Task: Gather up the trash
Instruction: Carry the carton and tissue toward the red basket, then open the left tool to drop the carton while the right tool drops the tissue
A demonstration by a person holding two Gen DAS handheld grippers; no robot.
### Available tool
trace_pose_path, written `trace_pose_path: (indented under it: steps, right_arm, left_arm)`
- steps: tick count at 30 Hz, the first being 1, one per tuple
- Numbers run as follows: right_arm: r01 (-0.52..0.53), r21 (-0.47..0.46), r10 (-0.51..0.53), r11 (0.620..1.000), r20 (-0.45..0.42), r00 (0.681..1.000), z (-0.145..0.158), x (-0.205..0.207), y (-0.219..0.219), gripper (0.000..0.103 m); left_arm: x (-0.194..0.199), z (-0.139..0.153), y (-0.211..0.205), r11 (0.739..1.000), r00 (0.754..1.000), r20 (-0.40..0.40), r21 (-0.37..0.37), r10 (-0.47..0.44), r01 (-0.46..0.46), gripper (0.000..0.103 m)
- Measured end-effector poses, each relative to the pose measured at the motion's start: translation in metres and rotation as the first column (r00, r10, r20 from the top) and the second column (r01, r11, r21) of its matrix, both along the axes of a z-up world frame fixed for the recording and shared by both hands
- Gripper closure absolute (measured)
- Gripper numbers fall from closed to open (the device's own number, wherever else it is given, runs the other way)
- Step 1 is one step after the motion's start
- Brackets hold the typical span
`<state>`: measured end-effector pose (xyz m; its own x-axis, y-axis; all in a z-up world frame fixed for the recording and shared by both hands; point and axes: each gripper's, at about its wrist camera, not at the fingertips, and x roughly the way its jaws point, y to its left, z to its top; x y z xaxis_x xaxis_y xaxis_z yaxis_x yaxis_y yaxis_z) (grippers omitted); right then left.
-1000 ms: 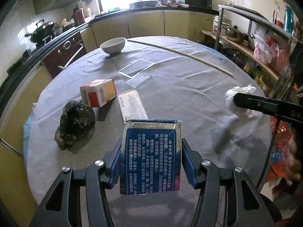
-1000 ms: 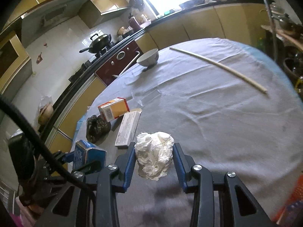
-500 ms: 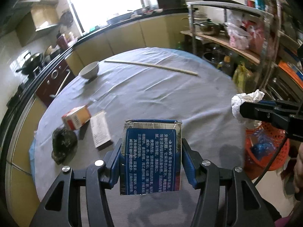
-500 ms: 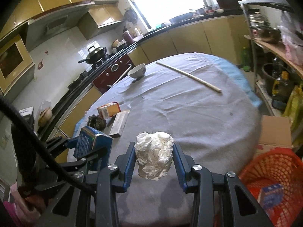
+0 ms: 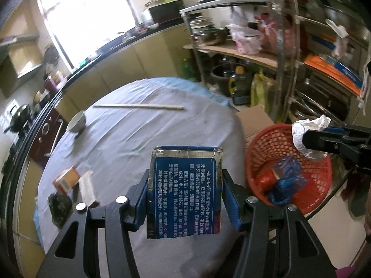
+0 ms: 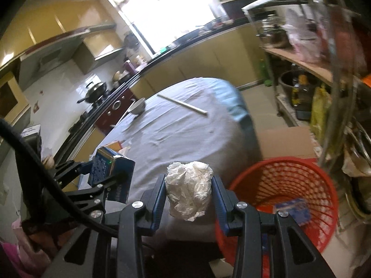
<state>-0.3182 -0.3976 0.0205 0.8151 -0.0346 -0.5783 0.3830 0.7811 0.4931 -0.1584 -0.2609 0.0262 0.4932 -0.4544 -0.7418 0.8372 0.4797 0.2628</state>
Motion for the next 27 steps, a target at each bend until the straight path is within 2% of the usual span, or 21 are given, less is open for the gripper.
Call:
trace_pose_path:
  steps: [9, 27]
  right_arm:
    - [0.084, 0.034, -0.084, 0.996, 0.007, 0.996, -0.007, -0.05, -0.03, 0.062]
    - [0.157, 0.105, -0.159, 0.982, 0.01, 0.987, -0.033, -0.091, -0.059, 0.06]
  left_arm:
    - [-0.038, -0.004, -0.043, 0.995, 0.996, 0.018, 0.033, -0.093, 0.092, 0.045]
    - [-0.077, -0.026, -0.091, 0.98, 0.983, 0.031, 0.097, -0.178, 0.175, 0.045]
